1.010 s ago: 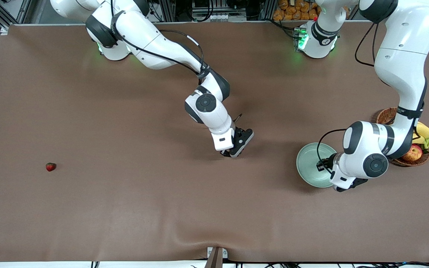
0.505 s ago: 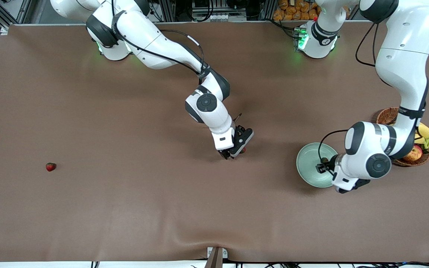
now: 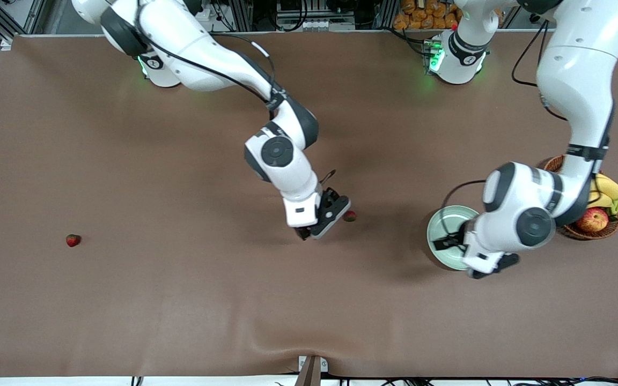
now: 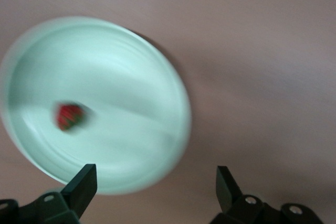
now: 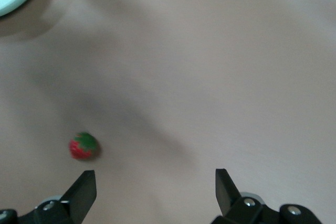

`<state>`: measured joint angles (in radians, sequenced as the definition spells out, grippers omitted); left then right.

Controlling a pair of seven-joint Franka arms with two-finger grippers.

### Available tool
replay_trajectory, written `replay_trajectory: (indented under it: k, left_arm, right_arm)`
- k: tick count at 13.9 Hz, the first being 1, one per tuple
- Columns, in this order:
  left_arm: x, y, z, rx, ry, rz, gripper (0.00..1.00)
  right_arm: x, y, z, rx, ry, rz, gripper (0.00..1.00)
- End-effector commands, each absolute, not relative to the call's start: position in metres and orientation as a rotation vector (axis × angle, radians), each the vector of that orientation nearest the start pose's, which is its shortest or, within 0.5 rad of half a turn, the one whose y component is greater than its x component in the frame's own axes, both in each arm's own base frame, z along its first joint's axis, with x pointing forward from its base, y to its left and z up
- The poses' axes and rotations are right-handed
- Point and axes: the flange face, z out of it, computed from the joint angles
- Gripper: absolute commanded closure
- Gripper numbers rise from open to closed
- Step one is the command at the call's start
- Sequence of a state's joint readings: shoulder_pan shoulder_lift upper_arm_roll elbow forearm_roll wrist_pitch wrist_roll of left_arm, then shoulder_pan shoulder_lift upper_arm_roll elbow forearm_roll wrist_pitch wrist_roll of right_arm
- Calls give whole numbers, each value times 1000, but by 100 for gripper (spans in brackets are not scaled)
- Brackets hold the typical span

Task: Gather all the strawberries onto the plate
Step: 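Release the second strawberry mid-table with the right gripper while the left gripper returns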

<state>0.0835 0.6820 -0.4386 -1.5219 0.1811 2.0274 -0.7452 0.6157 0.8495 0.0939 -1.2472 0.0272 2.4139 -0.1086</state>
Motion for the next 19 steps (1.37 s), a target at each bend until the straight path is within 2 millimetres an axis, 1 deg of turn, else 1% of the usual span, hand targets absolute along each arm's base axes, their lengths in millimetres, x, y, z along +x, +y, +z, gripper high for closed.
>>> replay_trajectory:
  k: [1, 3, 4, 6, 8, 10, 11, 12, 14, 15, 16, 17, 18, 19]
  left_arm:
    - [642, -272, 288, -3106, -586, 229, 0]
    - [629, -326, 276, -3132, -535, 206, 0]
    - [626, -340, 271, -3153, -532, 176, 0]
    - [618, -360, 260, -3171, -496, 122, 0]
    - [603, -386, 240, -3175, -424, 114, 0]
    - [595, -401, 209, -3170, -428, 80, 0]
    - [591, -405, 193, -3157, -434, 69, 0]
    - [585, -411, 180, -3143, -436, 73, 2]
    - [585, -408, 177, -3129, -447, 67, 14]
    - [585, -408, 177, -3128, -450, 67, 18]
    - [585, -408, 178, -3127, -461, 67, 20]
    - [585, -408, 179, -3126, -473, 66, 22]
    - [585, -408, 179, -3123, -477, 67, 27]
    - [584, -408, 179, -3122, -476, 68, 31]
  right_arm:
    - [630, 447, 303, -2775, -1018, -361, 0]
    - [656, 404, 310, -2819, -939, -341, 0]
    - [670, 380, 313, -2840, -889, -343, 0]
    - [697, 323, 314, -2888, -777, -324, 0]
    - [724, 253, 317, -2936, -643, -315, 0]
    - [743, 172, 312, -2993, -496, -262, 0]
    - [748, 131, 309, -3014, -422, -215, 0]
    - [751, 93, 309, -3028, -367, -175, 0]
    - [747, 19, 302, -3050, -241, -65, 0]
    - [739, -14, 300, -3055, -174, -21, 0]
    - [728, -37, 299, -3063, -135, 9, 0]
    - [710, -58, 298, -3084, -105, 39, 0]
    - [696, -71, 303, -3106, -91, 36, 0]
    - [680, -90, 302, -3118, -54, 42, 0]
